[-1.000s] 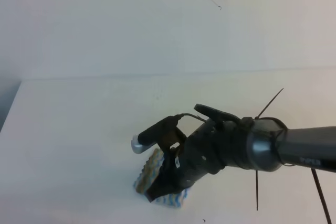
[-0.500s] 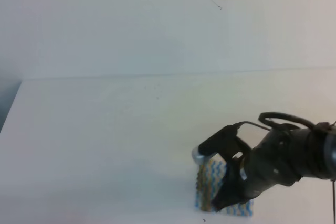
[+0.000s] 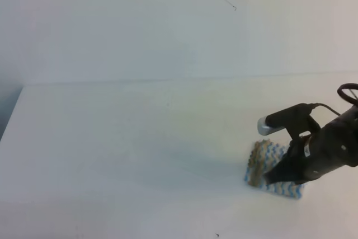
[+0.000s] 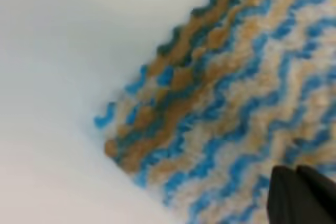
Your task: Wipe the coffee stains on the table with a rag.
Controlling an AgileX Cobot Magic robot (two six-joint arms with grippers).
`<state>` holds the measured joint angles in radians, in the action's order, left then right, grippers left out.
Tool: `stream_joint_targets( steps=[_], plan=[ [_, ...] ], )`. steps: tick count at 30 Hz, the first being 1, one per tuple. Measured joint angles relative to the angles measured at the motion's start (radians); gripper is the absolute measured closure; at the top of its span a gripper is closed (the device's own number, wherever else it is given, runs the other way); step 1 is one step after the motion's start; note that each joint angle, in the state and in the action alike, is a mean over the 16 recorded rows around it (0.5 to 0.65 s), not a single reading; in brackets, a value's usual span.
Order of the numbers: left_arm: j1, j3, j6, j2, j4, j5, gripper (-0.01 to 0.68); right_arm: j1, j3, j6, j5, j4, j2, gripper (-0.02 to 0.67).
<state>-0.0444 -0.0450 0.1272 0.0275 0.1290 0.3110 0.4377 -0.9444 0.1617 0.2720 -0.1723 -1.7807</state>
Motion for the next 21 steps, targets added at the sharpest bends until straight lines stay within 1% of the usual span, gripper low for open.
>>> stream_joint_targets(
  steps=[7,11,17,21],
  plan=[
    [0.000,0.000,0.000,0.000,0.000,0.000,0.672,0.000,0.035,-0.002,0.058,-0.053,0.278,0.652],
    [0.001,0.000,0.000,0.000,0.000,0.000,0.672,0.001,0.086,0.012,0.099,-0.130,0.496,0.652],
    [0.003,0.000,0.000,0.000,0.000,0.000,0.672,0.001,0.221,0.067,0.170,-0.257,0.847,0.652],
    [0.004,0.000,0.000,0.000,0.000,0.000,0.672,0.001,0.340,0.114,0.215,-0.311,1.093,0.652]
  ],
)
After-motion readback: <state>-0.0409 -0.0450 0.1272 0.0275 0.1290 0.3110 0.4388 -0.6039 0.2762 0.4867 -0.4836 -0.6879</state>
